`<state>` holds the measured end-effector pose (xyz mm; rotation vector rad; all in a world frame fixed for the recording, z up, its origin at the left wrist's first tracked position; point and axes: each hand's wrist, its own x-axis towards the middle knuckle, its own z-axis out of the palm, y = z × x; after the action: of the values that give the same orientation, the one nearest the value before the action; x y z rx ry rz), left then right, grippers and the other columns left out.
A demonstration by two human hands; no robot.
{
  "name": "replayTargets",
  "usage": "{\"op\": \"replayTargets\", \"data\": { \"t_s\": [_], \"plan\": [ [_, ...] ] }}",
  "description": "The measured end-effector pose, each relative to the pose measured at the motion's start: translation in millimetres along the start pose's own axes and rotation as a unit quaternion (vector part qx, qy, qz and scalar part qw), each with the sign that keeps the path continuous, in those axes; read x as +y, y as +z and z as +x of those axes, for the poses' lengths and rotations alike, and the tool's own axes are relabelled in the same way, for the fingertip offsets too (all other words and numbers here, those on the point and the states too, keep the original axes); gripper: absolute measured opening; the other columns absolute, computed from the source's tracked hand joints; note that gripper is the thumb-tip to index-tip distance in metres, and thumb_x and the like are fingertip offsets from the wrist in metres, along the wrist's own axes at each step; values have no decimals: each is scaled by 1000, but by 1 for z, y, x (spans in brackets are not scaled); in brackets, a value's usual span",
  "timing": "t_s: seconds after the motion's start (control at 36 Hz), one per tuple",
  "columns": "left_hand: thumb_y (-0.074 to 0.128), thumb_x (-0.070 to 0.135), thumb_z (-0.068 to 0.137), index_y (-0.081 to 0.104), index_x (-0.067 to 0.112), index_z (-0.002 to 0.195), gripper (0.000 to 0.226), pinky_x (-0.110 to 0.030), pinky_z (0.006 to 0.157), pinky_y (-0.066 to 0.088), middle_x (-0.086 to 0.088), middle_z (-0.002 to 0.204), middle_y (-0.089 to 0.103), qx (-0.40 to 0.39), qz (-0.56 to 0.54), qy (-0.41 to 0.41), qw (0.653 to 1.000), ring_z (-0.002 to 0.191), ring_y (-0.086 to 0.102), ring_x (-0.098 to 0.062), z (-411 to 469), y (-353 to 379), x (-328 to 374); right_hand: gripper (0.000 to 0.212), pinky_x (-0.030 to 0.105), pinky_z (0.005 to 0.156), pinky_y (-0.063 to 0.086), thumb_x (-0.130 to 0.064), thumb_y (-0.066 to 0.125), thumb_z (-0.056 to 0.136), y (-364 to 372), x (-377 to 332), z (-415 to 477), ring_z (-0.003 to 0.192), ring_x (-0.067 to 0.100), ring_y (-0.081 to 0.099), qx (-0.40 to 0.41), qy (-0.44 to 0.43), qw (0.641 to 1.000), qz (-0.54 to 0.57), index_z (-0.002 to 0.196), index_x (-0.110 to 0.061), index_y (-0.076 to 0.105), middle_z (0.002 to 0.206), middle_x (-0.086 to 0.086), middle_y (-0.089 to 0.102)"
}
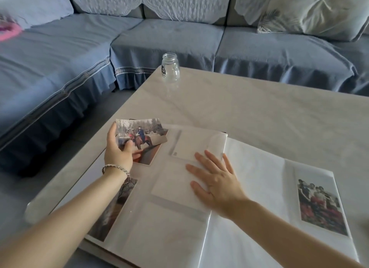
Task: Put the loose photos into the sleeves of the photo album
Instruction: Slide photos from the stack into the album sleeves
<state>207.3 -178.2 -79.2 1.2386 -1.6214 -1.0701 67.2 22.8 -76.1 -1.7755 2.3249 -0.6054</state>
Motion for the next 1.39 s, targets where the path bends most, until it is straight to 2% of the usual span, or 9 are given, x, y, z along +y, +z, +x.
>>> {"op": "replayTargets", "data": {
  "t_s": [0.08, 0.19, 0.42, 0.67, 0.78, 0.92, 1.03, 1.19, 1.39],
  "plan": [
    [48, -3, 92, 28, 24, 146, 63, -6, 57, 49, 5, 143, 36, -25, -19, -3, 1000, 108, 49, -10, 0, 3, -2, 69, 26, 107, -22, -61, 12, 79, 2, 0, 0, 144, 13, 8, 3, -1, 1000, 0, 136, -39, 44, 152, -8, 27],
    [51, -1, 91, 29, 25, 145, 63, -16, 72, 54, 5, 145, 35, -81, 42, 32, 995, 117, 48, -14, 5, 1, -4, 69, 26, 107, -23, -61, 12, 79, 2, 0, 1, 144, 13, 8, 8, -5, 1000, -5, 136, -40, 44, 152, -8, 27],
    [43, 3, 96, 31, 28, 142, 53, -14, 46, 50, 1, 119, 50, -237, 84, -40, 967, 52, 65, -3, 28, 0, 10, 53, 32, 111, -9, -53, 28, 85, 6, 2, 2, 138, 23, 31, 10, 4, 1000, -12, 127, -35, 56, 142, -1, 46],
    [38, 0, 97, 49, 7, 133, 38, -17, 46, 52, -18, 124, 53, -243, 80, -106, 961, 96, 57, -29, 34, 33, 16, 52, 38, 114, -4, -52, 29, 85, 5, 2, 2, 137, 22, 32, 10, 13, 1000, -2, 125, -36, 58, 140, -1, 48],
    [39, -5, 95, 48, 3, 133, 40, -18, 47, 53, -18, 118, 54, -253, 71, -116, 958, 93, 57, -29, 26, 46, 28, 45, 50, 107, 14, -49, 36, 85, 5, 1, 3, 130, 26, 44, 2, 27, 999, -21, 118, -35, 63, 132, 0, 56],
    [41, -11, 93, 48, -1, 131, 40, -29, 52, 57, -18, 99, 56, -269, 0, -201, 942, 79, 59, -28, 21, 47, 38, 54, 44, 112, 7, -54, 28, 85, -2, -1, 2, 136, 25, 35, -9, 35, 999, -13, 124, -34, 59, 141, 3, 46],
    [49, -10, 90, 54, -1, 124, 35, -26, 47, 56, -20, 111, 54, -222, -37, -225, 948, 75, 59, -28, 16, 43, 38, 61, 41, 102, 39, -56, 35, 78, 2, -7, -10, 127, 32, 44, 65, 117, 991, 18, 121, -21, 60, 135, 11, 48],
    [49, -4, 92, 60, 3, 111, 23, -22, 46, 54, -16, 97, 56, -189, -22, -199, 961, 82, 59, -29, 9, 47, 37, 88, 6, 99, 2, -66, 20, 73, 5, -14, -30, 139, 12, 13, 91, 141, 983, 81, 144, -16, 28, 151, 0, 20],
    [49, -9, 90, 59, 0, 83, 16, -21, 43, 53, -11, 82, 53, -210, -9, -233, 949, 71, 54, -20, 9, 49, 44, 65, 32, 84, 50, -53, 41, 77, 7, -15, -30, 105, 28, 62, 100, 162, 980, 51, 115, -5, 63, 116, 14, 61]
  ]
}}
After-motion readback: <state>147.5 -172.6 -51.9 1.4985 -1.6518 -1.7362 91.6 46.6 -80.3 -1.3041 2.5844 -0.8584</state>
